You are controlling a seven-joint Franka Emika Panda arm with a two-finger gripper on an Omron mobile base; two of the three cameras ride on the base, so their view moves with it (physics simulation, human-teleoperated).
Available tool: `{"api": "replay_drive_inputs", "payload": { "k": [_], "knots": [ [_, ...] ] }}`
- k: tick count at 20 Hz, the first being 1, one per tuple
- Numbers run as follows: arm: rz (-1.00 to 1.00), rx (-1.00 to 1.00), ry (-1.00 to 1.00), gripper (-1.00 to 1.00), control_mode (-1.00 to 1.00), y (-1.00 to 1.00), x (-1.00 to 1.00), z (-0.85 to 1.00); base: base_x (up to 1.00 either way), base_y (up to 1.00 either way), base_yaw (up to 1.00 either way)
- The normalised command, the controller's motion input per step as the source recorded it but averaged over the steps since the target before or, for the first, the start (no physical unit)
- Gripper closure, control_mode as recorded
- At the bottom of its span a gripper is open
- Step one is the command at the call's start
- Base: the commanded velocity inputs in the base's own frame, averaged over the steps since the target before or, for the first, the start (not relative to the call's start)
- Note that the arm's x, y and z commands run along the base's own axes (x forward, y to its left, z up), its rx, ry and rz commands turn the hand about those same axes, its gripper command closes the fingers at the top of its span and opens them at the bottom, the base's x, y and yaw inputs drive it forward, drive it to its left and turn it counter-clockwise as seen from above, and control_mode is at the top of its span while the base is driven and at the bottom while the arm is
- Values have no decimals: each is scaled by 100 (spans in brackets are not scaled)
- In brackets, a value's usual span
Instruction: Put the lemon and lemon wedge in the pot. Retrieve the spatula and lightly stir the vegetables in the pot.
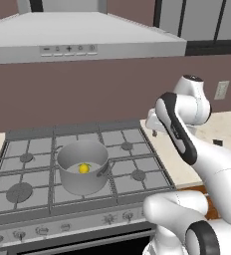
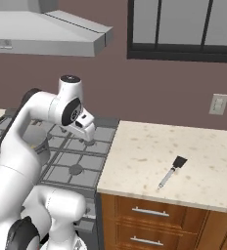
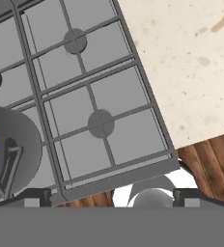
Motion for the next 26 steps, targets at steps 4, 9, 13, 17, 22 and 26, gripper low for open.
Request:
{"api": "replay_drive_inputs", "payload": {
  "k": [4,9,13,17,22,26],
  "knots": [
    [0,0,-6,-100,-100,-30,-1,-11,0,0,0],
    [-2,0,-12,-100,-100,-62,-10,-9,0,0,0],
    [0,-3,-15,-100,-100,-75,-9,-8,0,0,0],
    [0,-11,-2,-100,-100,-81,-1,-14,0,0,0],
    [0,-18,-7,-100,-100,-85,-6,-26,0,0,0],
    [-2,-20,-2,-100,-100,-82,0,-39,0,0,0]
  ]
}}
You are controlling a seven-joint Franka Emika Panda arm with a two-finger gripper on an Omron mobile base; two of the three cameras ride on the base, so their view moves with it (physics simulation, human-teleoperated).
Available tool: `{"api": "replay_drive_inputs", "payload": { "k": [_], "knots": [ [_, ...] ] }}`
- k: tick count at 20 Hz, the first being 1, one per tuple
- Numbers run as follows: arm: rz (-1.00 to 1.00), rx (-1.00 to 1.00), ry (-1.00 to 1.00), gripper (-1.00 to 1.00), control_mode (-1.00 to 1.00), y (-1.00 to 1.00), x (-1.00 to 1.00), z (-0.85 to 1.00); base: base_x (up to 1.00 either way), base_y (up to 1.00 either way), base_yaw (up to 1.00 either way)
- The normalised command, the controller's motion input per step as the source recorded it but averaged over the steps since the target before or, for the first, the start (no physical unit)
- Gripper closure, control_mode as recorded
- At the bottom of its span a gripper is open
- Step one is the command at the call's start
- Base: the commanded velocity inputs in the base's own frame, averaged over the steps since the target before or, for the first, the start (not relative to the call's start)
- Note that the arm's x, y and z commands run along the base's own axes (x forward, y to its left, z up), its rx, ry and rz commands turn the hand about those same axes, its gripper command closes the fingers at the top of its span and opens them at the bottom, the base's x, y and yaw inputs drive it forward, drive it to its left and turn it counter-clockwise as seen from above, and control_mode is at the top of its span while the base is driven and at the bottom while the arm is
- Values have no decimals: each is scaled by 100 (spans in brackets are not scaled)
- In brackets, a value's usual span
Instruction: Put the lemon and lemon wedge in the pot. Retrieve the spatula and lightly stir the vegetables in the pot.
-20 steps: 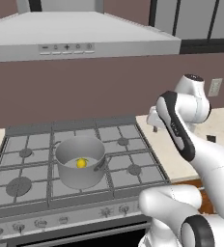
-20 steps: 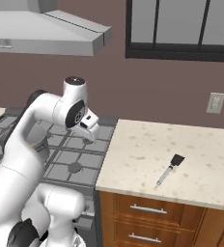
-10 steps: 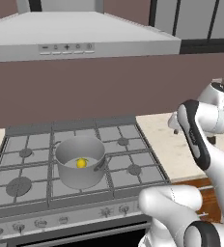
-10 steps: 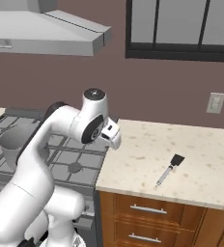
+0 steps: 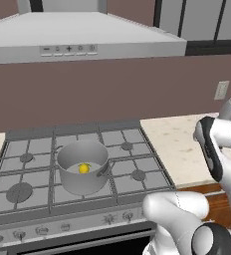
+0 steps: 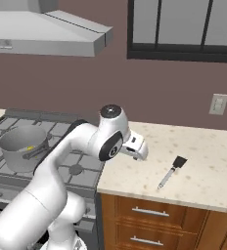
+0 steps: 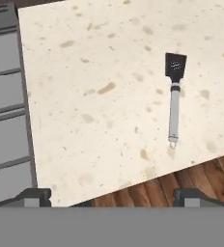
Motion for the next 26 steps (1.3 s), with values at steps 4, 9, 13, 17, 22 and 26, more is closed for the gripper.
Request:
{"api": "replay_drive_inputs", "payload": {
  "k": [4,9,13,17,22,26],
  "knots": [
    [-3,0,-5,-100,-100,-89,-1,-37,0,0,0],
    [-7,0,-3,-100,-100,-87,4,-26,0,0,0],
    [-26,1,11,-100,-100,-63,26,-16,0,0,0],
    [-23,5,14,-100,-100,-38,27,-14,0,0,0],
    [-9,4,4,-100,-100,-8,21,-33,0,0,0],
    [-1,9,0,-100,-100,-3,3,-37,0,0,0]
  ]
}}
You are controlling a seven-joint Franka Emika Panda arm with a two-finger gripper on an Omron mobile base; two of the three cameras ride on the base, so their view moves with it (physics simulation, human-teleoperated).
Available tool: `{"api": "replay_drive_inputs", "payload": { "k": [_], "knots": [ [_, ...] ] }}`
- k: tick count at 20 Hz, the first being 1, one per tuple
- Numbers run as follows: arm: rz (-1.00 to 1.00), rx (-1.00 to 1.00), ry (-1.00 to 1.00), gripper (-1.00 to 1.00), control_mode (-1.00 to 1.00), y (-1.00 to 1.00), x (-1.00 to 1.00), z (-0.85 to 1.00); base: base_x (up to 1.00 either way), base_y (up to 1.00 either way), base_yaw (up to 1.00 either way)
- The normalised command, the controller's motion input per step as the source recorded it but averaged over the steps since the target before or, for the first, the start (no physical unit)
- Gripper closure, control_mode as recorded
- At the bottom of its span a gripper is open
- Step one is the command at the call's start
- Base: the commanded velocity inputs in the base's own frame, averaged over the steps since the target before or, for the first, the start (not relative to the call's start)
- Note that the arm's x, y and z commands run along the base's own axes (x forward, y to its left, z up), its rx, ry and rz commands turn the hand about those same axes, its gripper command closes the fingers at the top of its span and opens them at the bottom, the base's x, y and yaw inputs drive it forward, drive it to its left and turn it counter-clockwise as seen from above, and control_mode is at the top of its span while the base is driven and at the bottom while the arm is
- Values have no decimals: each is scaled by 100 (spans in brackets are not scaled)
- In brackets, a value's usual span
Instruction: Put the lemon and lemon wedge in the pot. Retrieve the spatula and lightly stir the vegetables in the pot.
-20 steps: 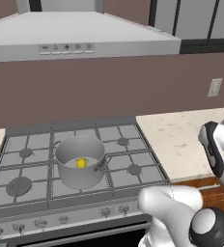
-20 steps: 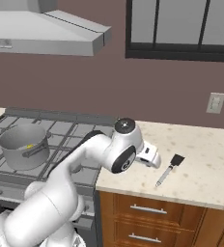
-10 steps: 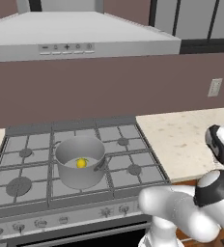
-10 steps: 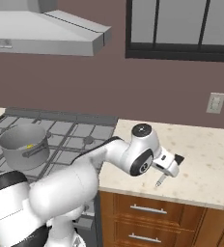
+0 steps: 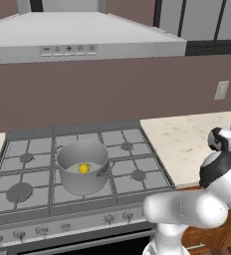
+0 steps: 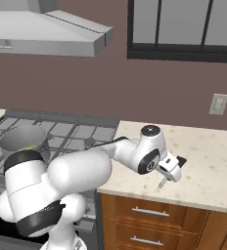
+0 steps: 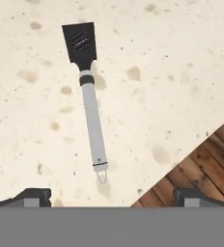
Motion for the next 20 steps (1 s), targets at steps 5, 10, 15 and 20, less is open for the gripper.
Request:
{"api": "replay_drive_inputs", "payload": {
  "k": [5,10,15,20],
  "knots": [
    [0,7,0,-100,-100,-4,11,-37,0,0,0],
    [0,0,0,-100,-100,0,26,-22,0,0,0],
    [0,0,2,-100,-100,0,27,-18,0,0,0],
    [0,0,4,-100,-100,-3,21,-31,0,0,0]
  ]
}}
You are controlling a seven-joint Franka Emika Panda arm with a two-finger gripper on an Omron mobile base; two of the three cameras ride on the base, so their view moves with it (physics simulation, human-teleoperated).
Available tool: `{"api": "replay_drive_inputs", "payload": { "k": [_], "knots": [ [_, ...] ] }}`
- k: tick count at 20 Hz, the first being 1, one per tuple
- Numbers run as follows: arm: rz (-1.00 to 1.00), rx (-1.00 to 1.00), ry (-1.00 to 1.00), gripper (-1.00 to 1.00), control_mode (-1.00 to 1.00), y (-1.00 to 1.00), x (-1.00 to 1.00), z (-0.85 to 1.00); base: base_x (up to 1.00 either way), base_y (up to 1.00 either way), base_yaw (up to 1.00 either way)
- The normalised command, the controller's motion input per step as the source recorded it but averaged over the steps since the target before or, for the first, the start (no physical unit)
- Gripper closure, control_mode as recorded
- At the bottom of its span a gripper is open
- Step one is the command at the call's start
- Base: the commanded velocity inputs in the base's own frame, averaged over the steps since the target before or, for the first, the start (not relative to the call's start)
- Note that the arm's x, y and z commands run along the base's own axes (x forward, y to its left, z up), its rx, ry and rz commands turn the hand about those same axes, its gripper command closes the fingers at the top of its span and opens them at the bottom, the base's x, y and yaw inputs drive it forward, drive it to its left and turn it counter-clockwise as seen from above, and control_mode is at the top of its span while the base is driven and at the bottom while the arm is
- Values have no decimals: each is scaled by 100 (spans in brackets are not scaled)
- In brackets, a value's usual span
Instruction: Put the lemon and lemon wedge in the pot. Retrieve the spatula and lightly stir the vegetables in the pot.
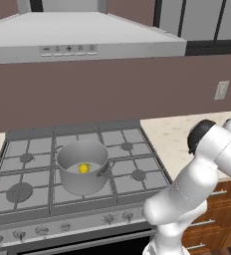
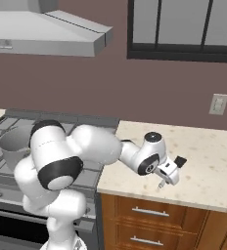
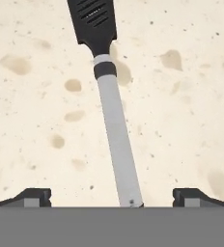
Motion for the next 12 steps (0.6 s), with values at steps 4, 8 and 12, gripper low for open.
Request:
{"api": "replay_drive_inputs", "payload": {
  "k": [4,8,12],
  "knots": [
    [0,0,2,-100,-100,-14,15,-32,0,0,0],
    [0,0,2,-100,-100,-16,13,-27,0,0,0],
    [0,0,0,-100,-100,-22,3,-25,0,0,0]
  ]
}}
